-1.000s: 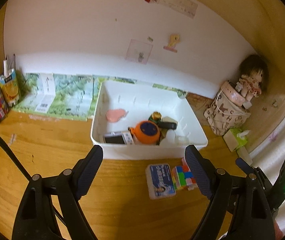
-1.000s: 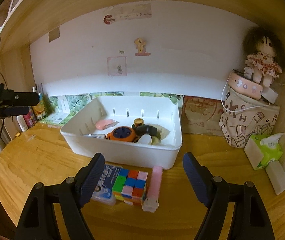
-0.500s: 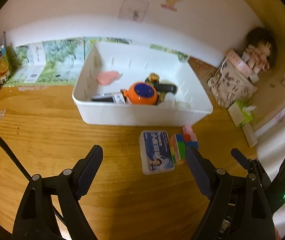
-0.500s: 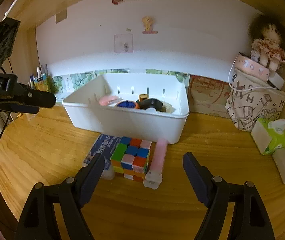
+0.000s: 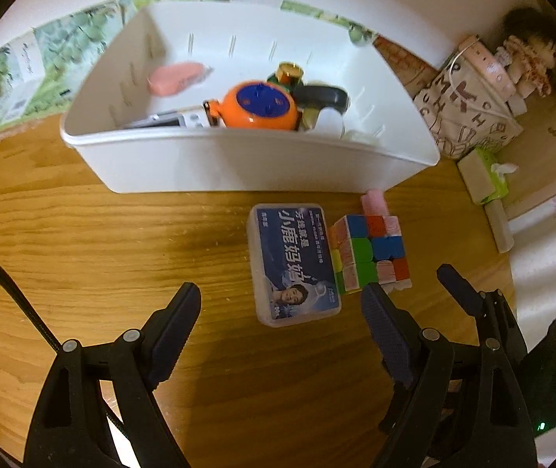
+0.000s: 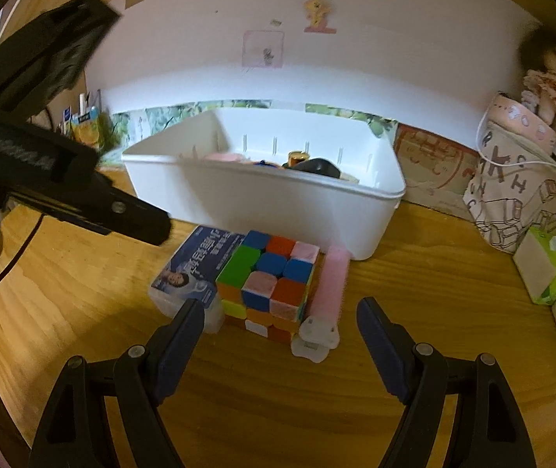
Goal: Organize rigid objects
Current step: 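Move the left gripper to the blue floss box while the right approaches the Rubik's cube, then grasp the blue floss box with the left gripper while the right gripper grasps the Rubik's cube, then lift the floss box with the left gripper while the right gripper lifts the cube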
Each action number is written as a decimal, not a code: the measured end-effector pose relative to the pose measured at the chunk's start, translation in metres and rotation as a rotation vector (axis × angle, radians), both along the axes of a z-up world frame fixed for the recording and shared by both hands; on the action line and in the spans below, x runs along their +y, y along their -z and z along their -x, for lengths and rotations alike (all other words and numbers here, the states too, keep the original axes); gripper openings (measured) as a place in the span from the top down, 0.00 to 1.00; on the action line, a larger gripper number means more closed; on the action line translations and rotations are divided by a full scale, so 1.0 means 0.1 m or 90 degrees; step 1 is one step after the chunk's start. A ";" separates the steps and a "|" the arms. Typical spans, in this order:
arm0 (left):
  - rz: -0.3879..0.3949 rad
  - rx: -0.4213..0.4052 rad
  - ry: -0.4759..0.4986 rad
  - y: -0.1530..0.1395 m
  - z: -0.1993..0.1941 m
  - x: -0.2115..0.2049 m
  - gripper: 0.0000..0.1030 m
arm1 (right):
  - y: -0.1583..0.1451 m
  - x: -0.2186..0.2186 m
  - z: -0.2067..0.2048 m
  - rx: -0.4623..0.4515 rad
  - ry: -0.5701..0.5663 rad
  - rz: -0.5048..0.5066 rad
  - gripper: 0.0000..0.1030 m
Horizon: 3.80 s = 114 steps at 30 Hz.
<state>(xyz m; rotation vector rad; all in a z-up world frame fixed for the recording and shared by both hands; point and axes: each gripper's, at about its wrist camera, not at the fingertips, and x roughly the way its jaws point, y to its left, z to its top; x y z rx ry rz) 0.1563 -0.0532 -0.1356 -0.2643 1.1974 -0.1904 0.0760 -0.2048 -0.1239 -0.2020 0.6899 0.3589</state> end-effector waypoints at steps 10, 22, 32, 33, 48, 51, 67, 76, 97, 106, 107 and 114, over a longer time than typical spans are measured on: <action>-0.010 0.036 -0.004 0.16 -0.22 -0.04 0.16 | 0.11 0.13 -0.10 0.007 -0.015 0.025 0.21; -0.010 0.066 -0.003 0.30 -0.42 -0.07 0.16 | 0.17 0.21 -0.24 0.024 -0.020 0.013 0.21; -0.014 0.087 -0.010 0.37 -0.58 -0.12 0.16 | 0.14 0.14 -0.42 0.043 0.009 -0.034 0.34; -0.013 0.089 -0.011 0.38 -0.58 -0.12 0.16 | 0.14 0.14 -0.44 0.049 0.003 -0.040 0.37; -0.015 0.144 -0.030 0.52 -0.71 -0.17 0.16 | 0.13 -0.04 -0.49 0.071 0.017 -0.055 0.37; -0.016 0.141 -0.040 0.52 -0.73 -0.16 0.17 | 0.12 -0.13 -0.48 0.080 0.027 -0.070 0.37; -0.008 0.142 -0.060 0.51 -0.54 -0.24 0.33 | 0.09 -0.26 -0.28 0.109 0.040 -0.076 0.38; -0.023 0.145 -0.062 0.50 -0.21 -0.18 0.34 | 0.07 -0.24 -0.07 0.122 0.039 -0.065 0.40; -0.059 0.108 -0.078 0.09 0.50 0.09 0.34 | -0.45 0.01 0.29 0.093 -0.021 -0.102 0.40; -0.077 0.072 -0.097 -0.17 0.48 0.37 0.34 | -0.76 0.15 0.07 0.030 -0.056 -0.102 0.40; -0.078 0.067 -0.099 -0.20 0.47 0.39 0.34 | -0.79 0.15 0.04 0.022 -0.057 -0.101 0.40; -0.088 0.014 -0.104 -0.49 0.34 0.54 0.34 | -0.99 0.16 -0.20 -0.017 -0.050 -0.100 0.40</action>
